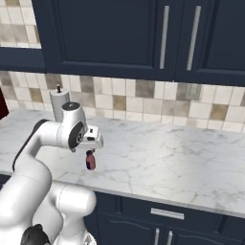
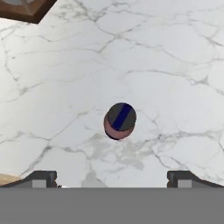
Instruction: There is a wine glass and glass cup on the dining counter. Place the wine bottle next to the wine glass and the juice bottle next to the glass cup.
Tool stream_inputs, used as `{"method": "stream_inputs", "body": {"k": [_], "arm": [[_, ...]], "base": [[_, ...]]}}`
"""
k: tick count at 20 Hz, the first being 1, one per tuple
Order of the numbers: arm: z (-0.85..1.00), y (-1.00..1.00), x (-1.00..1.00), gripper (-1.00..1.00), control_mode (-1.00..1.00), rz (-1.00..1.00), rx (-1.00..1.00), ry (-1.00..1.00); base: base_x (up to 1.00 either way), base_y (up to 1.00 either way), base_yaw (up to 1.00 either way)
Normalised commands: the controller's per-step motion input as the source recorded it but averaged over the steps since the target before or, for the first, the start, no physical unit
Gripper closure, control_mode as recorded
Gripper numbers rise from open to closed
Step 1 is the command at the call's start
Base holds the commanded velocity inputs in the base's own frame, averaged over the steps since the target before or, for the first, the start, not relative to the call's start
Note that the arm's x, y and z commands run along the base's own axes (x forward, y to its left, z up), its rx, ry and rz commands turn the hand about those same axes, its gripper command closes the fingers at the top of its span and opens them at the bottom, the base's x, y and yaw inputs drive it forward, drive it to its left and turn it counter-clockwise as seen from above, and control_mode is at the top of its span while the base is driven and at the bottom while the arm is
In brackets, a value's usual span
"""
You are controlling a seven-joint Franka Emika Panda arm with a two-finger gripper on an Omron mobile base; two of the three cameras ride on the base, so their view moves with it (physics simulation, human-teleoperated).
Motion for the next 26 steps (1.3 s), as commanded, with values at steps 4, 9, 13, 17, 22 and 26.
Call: {"method": "stream_inputs", "body": {"k": [4,9,13,17,22,26], "arm": [[-0.25,0.00,0.29,-1.00,-1.00,0.07,-0.06,0.00],[-0.28,0.00,0.29,-1.00,-1.00,0.03,-0.04,0.00],[-0.22,0.00,0.21,-1.00,-1.00,0.00,-0.01,0.00],[-0.24,0.00,0.17,-1.00,-1.00,0.00,0.00,0.00],[-0.12,0.00,0.04,-1.00,-1.00,0.00,0.00,0.05],[-0.08,0.00,0.00,-1.00,-1.00,0.00,0.00,0.06]], "base": [[0.00,0.00,0.00],[0.00,0.00,0.00],[0.00,0.00,0.00],[0.00,0.00,0.00],[0.00,0.00,0.00],[0.00,0.00,0.00]]}}
